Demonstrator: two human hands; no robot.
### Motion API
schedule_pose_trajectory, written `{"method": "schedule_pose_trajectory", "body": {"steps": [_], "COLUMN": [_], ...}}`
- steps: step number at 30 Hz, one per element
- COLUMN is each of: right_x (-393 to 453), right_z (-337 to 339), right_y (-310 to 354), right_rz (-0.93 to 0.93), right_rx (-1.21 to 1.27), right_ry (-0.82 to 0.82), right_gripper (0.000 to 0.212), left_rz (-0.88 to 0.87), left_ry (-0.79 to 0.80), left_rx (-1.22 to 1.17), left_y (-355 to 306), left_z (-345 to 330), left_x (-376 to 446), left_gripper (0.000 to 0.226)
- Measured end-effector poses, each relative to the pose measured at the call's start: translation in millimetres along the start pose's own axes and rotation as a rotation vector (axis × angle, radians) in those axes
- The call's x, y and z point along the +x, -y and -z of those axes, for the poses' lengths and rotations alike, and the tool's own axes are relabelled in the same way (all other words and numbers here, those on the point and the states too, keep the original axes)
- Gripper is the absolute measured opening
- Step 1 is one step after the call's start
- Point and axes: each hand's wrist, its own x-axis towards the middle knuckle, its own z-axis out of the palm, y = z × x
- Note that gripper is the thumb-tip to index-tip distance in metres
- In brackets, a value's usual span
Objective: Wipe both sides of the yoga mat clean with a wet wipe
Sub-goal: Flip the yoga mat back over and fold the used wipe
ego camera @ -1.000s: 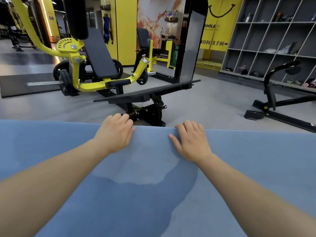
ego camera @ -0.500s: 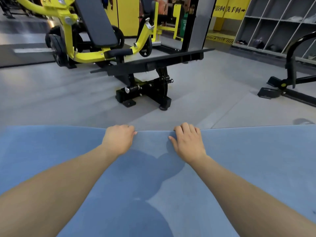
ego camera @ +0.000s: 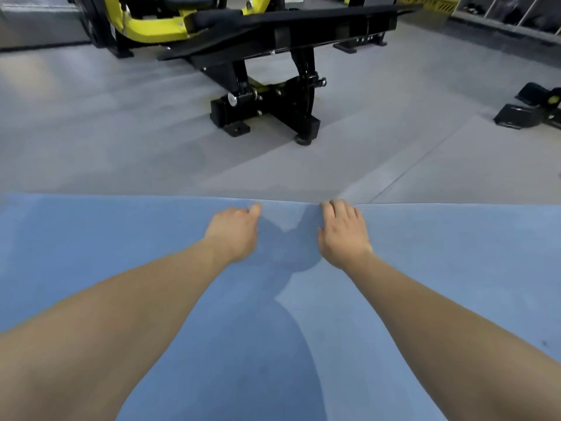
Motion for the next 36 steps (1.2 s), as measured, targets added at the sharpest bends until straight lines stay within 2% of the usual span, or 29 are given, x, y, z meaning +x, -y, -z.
{"method": "schedule_pose_trajectory", "body": {"steps": [4,8,11,15,21,23,26,36], "right_x": [-12.8,-37.0,-60.8,-99.4,-152.9,-162.1,-166.7,-180.1], "right_z": [-15.8,-32.7,-45.5,-67.0,-87.3,-92.9,-99.0,-101.3], "right_y": [12.3,27.9,42.5,64.1,86.3,90.5,95.2,98.5], "right_rz": [0.022,0.052,0.066,0.076,0.051,0.032,0.021,0.045], "right_rx": [0.101,0.128,0.198,0.216,0.197,0.211,0.2,0.14], "right_ry": [0.122,0.181,0.164,0.274,0.604,0.656,0.705,0.709], "right_gripper": [0.059,0.061,0.06,0.058,0.064,0.072,0.079,0.083], "left_rz": [-0.042,-0.071,-0.077,-0.096,-0.145,-0.16,-0.178,-0.189], "left_ry": [0.044,0.062,0.08,0.192,0.418,0.479,0.551,0.57], "left_rx": [-0.03,-0.088,-0.153,-0.255,-0.055,-0.002,0.021,-0.044], "left_y": [-5.6,-5.7,-7.8,-12.5,-9.0,-8.6,-6.5,-0.3], "left_z": [-8.7,-26.8,-42.0,-67.7,-109.3,-119.4,-128.6,-135.4], "left_x": [-10.7,-22.5,-36.4,-61.3,-110.3,-123.6,-132.5,-140.0], "left_gripper": [0.06,0.056,0.051,0.047,0.055,0.071,0.094,0.09]}}
